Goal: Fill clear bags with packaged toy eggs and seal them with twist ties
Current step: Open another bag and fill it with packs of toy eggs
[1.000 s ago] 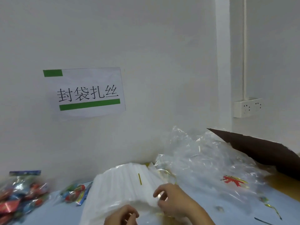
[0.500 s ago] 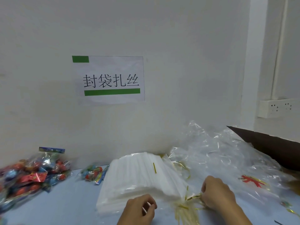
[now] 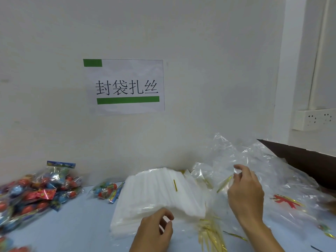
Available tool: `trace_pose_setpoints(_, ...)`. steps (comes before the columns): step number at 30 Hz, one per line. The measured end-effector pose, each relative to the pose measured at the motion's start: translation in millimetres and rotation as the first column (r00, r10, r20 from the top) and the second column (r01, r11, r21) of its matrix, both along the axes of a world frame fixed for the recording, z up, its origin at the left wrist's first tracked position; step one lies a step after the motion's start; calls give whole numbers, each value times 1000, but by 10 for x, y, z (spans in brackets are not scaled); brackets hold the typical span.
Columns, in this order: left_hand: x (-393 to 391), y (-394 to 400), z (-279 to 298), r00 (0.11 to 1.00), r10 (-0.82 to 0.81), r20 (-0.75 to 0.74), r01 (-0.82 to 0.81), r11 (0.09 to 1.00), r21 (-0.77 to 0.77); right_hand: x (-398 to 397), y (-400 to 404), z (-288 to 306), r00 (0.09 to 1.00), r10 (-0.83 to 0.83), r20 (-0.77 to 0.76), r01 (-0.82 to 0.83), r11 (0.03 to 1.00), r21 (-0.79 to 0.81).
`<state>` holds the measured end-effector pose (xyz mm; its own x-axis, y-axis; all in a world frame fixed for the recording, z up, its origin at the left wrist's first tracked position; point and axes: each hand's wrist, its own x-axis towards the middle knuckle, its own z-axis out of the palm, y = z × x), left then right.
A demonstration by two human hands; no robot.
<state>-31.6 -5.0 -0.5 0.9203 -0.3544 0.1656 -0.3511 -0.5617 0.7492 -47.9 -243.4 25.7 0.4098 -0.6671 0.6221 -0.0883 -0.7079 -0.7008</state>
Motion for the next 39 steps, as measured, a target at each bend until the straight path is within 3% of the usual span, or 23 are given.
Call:
trace_pose_setpoints(4,-8,-18,18,992,120,37,-114,984,-137,19,217,56,937,96,337,-115,993,36)
trace_pose_setpoints(8,18,-51,47,978,201,-49,-204,898,-391,33,600,60,842,353,409,-370,928,-40)
trace_pose_setpoints(10,42,-44,113,948,202,-244,-308,771,-557,17,823,45,763,548,342,-551,828,-98)
trace_pose_setpoints(13,105,52,157,889,-15,-458,-366,577,-730,12,1075,-34,635,768,86,-745,638,-196)
trace_pose_setpoints(15,113,116,152,895,-82,-439,-328,546,-771,19,1158,-104,550,822,-149,-833,527,-168)
trace_pose_setpoints(17,115,126,124,946,7,-325,-262,606,-751,34,1169,-168,506,808,-303,-862,489,-135)
trace_pose_setpoints(19,128,122,76,965,155,-210,-259,677,-689,41,1140,-193,528,749,-401,-839,533,-110)
trace_pose_setpoints(22,119,166,72,954,269,-131,-283,670,-686,32,1036,-183,606,658,-446,-756,651,-68)
trace_pose_setpoints(27,94,124,58,954,296,-41,-262,762,-593,10,963,-177,694,509,-509,-638,763,-107)
trace_pose_setpoints(30,54,87,90,965,261,-9,-208,747,-631,13,967,-168,693,476,-541,-602,796,-72)
trace_pose_setpoints(33,21,83,143,966,244,82,-132,741,-659,-3,997,-115,699,603,-385,-631,773,66)
trace_pose_setpoints(36,-34,127,184,879,288,380,-40,839,-543,-20,1031,-18,678,733,-52,-698,665,264)
trace_pose_setpoints(37,-44,144,195,811,287,510,-21,885,-466,-26,1037,31,625,776,78,-735,552,394)
trace_pose_setpoints(39,-47,140,204,655,208,726,-13,964,-264,-27,1023,112,467,814,346,-771,182,611)
